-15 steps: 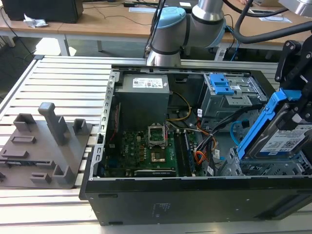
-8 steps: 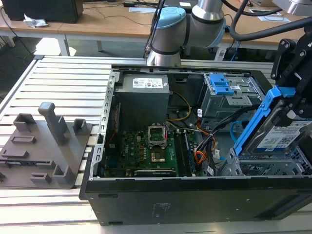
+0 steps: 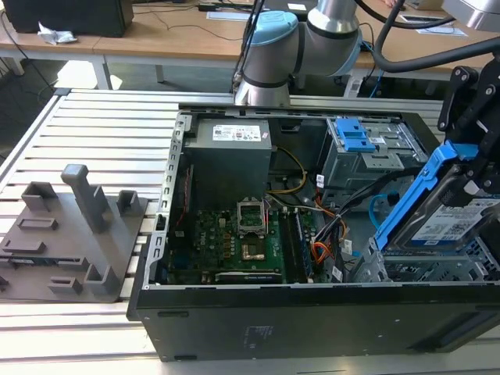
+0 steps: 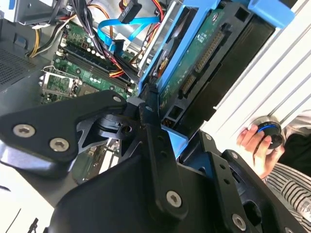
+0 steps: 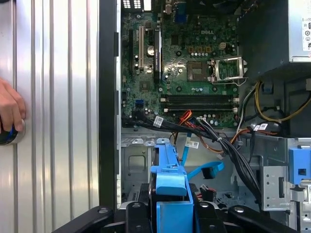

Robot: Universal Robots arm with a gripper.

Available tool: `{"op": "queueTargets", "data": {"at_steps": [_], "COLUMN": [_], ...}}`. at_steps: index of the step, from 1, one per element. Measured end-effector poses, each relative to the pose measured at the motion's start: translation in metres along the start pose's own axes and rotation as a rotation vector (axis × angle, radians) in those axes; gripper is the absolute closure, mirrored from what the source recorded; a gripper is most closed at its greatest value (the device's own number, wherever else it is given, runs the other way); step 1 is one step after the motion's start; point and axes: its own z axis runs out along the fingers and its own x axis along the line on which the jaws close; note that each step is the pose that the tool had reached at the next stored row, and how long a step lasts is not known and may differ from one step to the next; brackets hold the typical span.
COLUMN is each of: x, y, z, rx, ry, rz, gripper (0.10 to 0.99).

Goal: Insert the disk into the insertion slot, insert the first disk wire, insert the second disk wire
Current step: 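Insert the disk into the insertion slot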

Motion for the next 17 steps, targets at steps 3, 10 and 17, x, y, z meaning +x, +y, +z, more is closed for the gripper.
{"op": "queueTargets", "data": {"at_steps": [3,10,17], "x": [0.0001,-0.0001,0.0002], "y": [-0.0003,-0.0039,-0.0050], "z": [-0.0007,-0.0015,0.0142], "rx": [0.000,-0.008,-0.021], "ry": [0.0001,0.0005,0.0004], "rz": [0.000,-0.001,-0.001], "gripper": [0.722,0.722,0.722]}}
